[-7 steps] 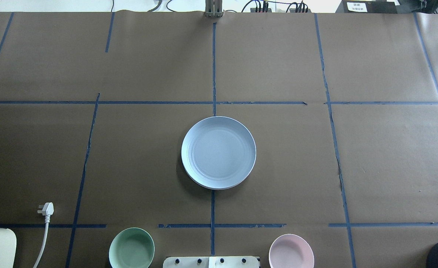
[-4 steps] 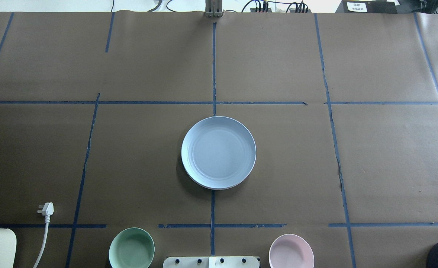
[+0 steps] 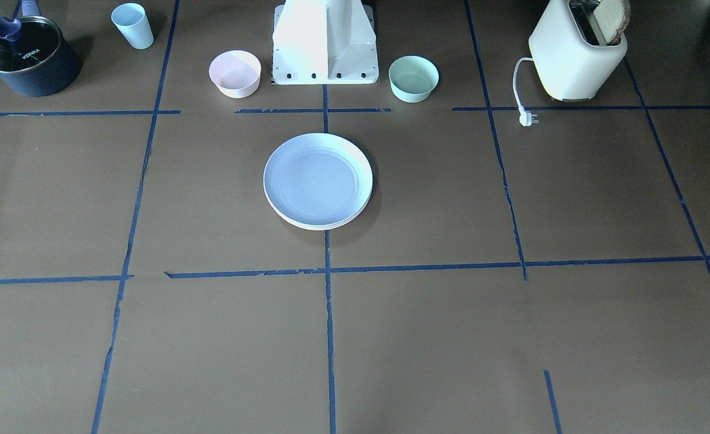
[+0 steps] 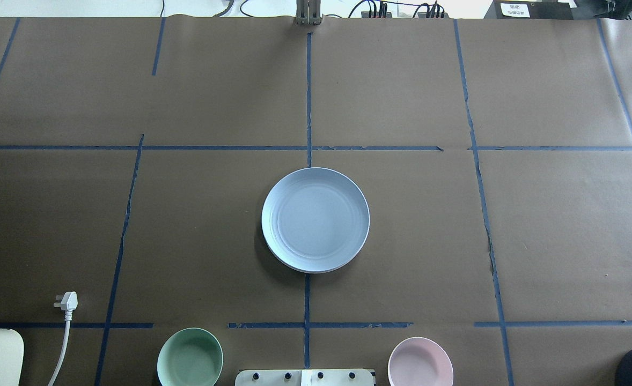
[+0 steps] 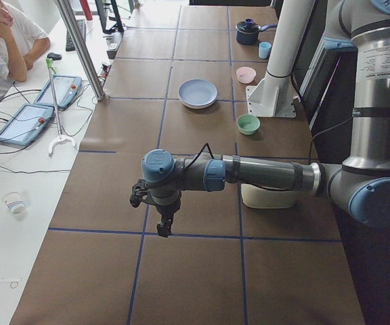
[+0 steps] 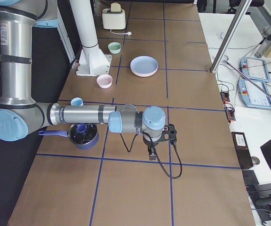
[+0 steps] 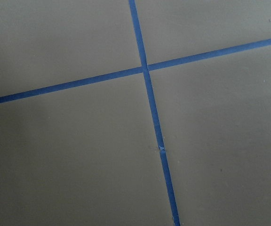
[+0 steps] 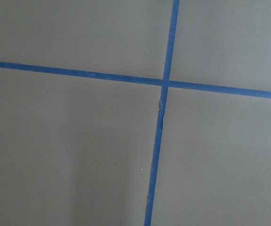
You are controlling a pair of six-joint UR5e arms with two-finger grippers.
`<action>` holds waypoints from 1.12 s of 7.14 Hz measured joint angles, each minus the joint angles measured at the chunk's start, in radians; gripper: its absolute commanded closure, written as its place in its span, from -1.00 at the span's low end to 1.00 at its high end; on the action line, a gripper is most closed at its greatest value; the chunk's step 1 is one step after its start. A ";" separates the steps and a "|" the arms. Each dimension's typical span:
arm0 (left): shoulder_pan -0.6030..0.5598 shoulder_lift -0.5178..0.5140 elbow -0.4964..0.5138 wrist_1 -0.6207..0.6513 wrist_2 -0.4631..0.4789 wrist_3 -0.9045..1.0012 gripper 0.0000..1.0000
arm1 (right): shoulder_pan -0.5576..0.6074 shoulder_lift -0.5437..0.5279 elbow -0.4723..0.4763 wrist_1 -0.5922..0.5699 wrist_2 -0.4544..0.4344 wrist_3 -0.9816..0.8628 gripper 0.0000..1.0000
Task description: Stack three plates with pink and blue
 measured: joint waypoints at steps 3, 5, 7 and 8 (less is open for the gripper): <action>0.002 -0.003 0.001 -0.022 0.001 0.004 -1.00 | 0.000 -0.005 -0.002 0.004 0.000 -0.005 -1.00; 0.003 -0.010 -0.002 -0.024 0.001 0.004 -1.00 | -0.006 -0.007 -0.002 0.005 -0.004 -0.001 -1.00; 0.005 -0.012 -0.006 -0.024 0.001 0.005 -1.00 | -0.023 -0.007 -0.002 0.005 -0.003 0.005 -1.00; 0.008 -0.012 -0.007 -0.024 0.001 0.005 -1.00 | -0.033 -0.006 -0.002 0.005 -0.003 0.007 -1.00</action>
